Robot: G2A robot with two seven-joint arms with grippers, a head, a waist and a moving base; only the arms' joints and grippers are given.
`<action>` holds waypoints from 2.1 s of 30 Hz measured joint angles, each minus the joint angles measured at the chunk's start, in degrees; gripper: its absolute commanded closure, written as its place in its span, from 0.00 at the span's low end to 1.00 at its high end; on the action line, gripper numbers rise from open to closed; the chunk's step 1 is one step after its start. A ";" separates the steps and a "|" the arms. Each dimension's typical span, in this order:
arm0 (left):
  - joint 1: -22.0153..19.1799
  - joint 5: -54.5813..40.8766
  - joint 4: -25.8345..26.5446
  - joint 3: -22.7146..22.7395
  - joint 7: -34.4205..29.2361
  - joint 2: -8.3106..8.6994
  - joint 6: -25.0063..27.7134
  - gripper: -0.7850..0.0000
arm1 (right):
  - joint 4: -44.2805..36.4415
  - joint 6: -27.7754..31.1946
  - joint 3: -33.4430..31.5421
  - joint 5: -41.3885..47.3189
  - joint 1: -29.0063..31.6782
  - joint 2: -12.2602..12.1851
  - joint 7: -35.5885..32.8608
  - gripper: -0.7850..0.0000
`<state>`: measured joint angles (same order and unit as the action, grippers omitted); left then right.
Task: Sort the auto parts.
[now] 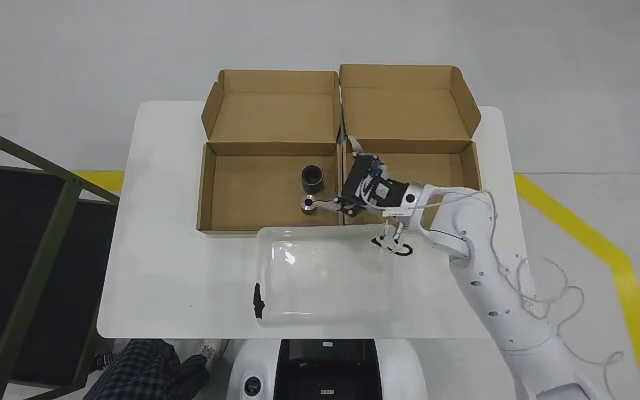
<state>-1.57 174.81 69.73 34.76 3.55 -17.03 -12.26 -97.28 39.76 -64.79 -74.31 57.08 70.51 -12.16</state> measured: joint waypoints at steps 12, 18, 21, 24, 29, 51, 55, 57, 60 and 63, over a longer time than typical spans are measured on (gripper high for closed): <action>0.00 0.00 0.00 0.00 0.00 0.00 0.00 0.00 | -5.79 3.22 -14.35 -0.50 12.51 -2.92 7.48 0.00; 0.00 0.00 0.00 0.00 0.00 0.00 0.00 0.00 | -7.90 3.17 -19.85 -1.59 17.29 -3.83 11.04 0.00; 0.00 0.00 0.00 0.00 0.00 0.00 0.00 0.00 | -8.37 2.96 -22.03 -2.74 19.46 -4.21 12.94 0.00; 0.00 0.00 0.00 0.00 0.00 0.00 0.00 0.00 | -8.18 2.78 -24.12 -3.57 21.37 -4.54 14.78 0.00; 0.00 0.00 0.00 0.00 0.00 0.00 0.00 0.00 | -8.50 1.84 -28.85 -3.46 25.15 -5.09 18.32 0.00; 0.00 0.00 0.00 0.00 0.00 0.00 0.00 0.00 | -6.86 2.68 -44.09 -0.15 37.38 -6.46 26.35 0.00; 0.00 0.00 0.00 0.00 0.00 0.00 0.00 0.00 | -6.86 2.65 -44.07 -0.16 37.36 -6.46 26.33 0.00; 0.00 0.00 0.00 0.00 0.00 0.00 0.00 0.00 | -6.87 2.65 -44.07 -0.17 37.36 -6.46 26.32 0.00; 0.00 0.00 0.00 0.00 0.00 0.00 0.00 0.00 | -6.87 2.65 -44.07 -0.17 37.36 -6.46 26.32 0.00; 0.00 0.00 0.00 0.00 0.00 0.00 0.00 0.00 | -6.87 2.65 -44.07 -0.17 37.36 -6.46 26.32 0.00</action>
<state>-1.57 174.81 69.73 34.76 3.55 -17.03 -12.26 -104.15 42.41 -108.85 -74.47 94.44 64.06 14.16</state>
